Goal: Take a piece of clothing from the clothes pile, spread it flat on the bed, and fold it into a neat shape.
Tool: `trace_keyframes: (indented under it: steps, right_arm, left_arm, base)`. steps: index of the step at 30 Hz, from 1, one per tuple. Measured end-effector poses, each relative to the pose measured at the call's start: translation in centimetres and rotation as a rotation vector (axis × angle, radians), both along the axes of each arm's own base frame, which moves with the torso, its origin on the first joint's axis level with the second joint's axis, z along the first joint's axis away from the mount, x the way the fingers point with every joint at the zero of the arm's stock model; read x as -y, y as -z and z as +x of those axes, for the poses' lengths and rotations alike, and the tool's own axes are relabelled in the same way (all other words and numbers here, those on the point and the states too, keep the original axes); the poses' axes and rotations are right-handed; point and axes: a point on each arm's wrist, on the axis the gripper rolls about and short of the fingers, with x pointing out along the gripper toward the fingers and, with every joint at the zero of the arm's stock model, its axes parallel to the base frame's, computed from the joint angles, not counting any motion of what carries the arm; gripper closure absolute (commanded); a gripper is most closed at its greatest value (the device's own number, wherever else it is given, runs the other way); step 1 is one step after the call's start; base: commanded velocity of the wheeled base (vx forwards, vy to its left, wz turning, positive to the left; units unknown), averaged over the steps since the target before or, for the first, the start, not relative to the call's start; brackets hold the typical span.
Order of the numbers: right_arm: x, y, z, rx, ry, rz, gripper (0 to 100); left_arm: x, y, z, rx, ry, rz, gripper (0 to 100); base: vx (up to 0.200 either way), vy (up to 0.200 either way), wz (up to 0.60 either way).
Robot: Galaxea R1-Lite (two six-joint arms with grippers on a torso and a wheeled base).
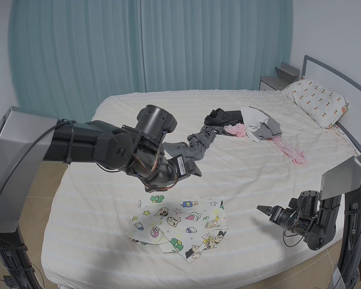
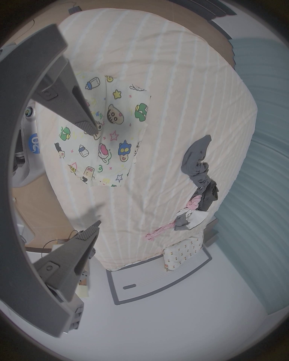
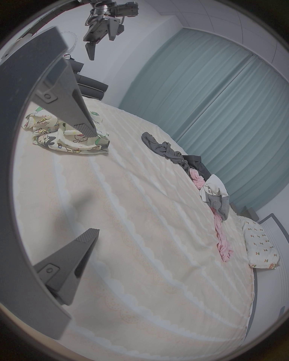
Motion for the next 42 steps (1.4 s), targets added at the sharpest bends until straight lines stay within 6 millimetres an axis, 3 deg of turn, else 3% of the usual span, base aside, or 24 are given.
trace_keyframes:
  steps: [6, 13, 18, 27, 33, 42]
  right_arm:
    - [-0.1, 0.0, 0.0, -0.001, -0.005, 0.000, 0]
    - [-0.2, 0.2, 0.0, -0.007, -0.008, 0.000, 0]
    - [-0.3, 0.4, 0.0, -0.013, -0.011, -0.001, 0]
    - [-1.1, 0.6, -0.2, -0.020, -0.035, -0.004, 0]
    - [-2.2, 0.2, -0.1, 0.001, -0.060, -0.002, 0]
    - [-5.7, -1.9, 0.7, 0.093, -0.148, 0.025, 0]
  left_arm:
    - [-4.5, 1.6, -0.2, -0.062, -0.073, -0.050, 0]
    - [-9.9, 4.9, -1.4, -0.056, -0.157, -0.177, 0]
    - [-12.8, 6.3, -2.4, -0.071, -0.217, -0.272, 0]
    - [-14.9, 7.1, -2.5, -0.090, -0.257, -0.321, 0]
    - [-16.4, 7.4, -2.1, -0.116, -0.249, -0.375, 0]
    - [-19.0, 7.7, -1.4, -0.124, -0.284, -0.424, 0]
  base:
    - [0.000, 0.000, 0.00]
    - [-0.086, 0.000, 0.00]
    - [0.000, 0.000, 0.00]
    - [0.000, 0.000, 0.00]
    - [0.000, 0.200, 0.00]
    - [0.000, 0.200, 0.00]
